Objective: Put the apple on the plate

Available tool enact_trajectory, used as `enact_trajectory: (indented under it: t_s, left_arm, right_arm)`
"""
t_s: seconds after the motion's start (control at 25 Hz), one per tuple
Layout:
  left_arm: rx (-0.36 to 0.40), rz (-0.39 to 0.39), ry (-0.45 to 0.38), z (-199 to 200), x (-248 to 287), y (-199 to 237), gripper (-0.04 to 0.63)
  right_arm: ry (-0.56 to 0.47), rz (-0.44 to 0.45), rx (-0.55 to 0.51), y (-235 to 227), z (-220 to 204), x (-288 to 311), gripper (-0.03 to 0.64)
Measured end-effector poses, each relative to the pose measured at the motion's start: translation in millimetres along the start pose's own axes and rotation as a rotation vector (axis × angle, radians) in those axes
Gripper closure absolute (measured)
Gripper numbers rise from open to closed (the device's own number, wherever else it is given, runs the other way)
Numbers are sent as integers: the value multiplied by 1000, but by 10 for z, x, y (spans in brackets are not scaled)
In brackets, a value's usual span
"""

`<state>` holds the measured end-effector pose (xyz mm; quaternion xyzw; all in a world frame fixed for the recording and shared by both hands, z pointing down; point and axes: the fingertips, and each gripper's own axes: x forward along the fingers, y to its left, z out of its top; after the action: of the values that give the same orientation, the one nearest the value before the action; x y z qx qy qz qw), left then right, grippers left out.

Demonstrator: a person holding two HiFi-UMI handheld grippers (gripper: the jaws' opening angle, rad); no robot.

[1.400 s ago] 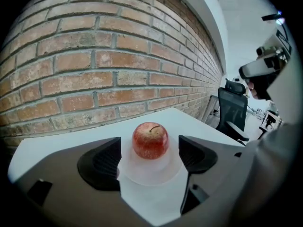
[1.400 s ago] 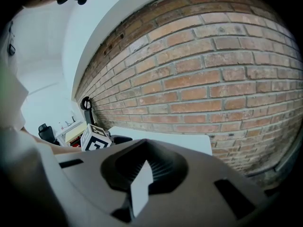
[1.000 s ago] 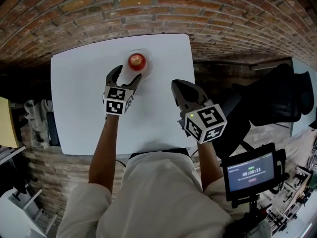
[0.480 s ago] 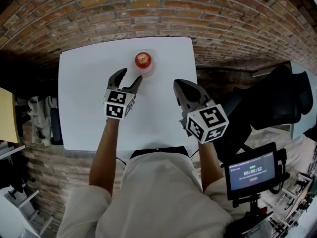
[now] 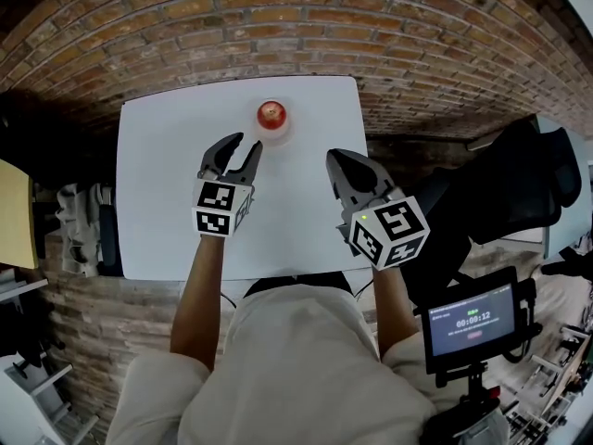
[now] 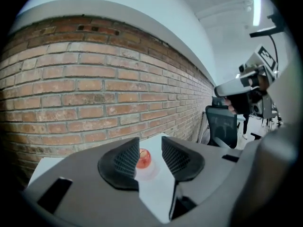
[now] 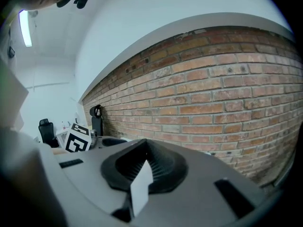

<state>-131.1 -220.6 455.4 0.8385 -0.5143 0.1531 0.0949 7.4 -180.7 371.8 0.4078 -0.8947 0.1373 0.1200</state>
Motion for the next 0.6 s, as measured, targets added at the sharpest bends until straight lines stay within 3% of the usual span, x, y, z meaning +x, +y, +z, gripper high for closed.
enact_trajectory:
  t_s: [0.2,0.6]
  left_arm:
    - [18,27,-76,281,-250,-30,491]
    - [40,12,-141,523,-740,-224,552]
  right_arm:
    - [-28,-4,-13,85,92,-116,614]
    - [-89,-11,-87,251,310,-337,614]
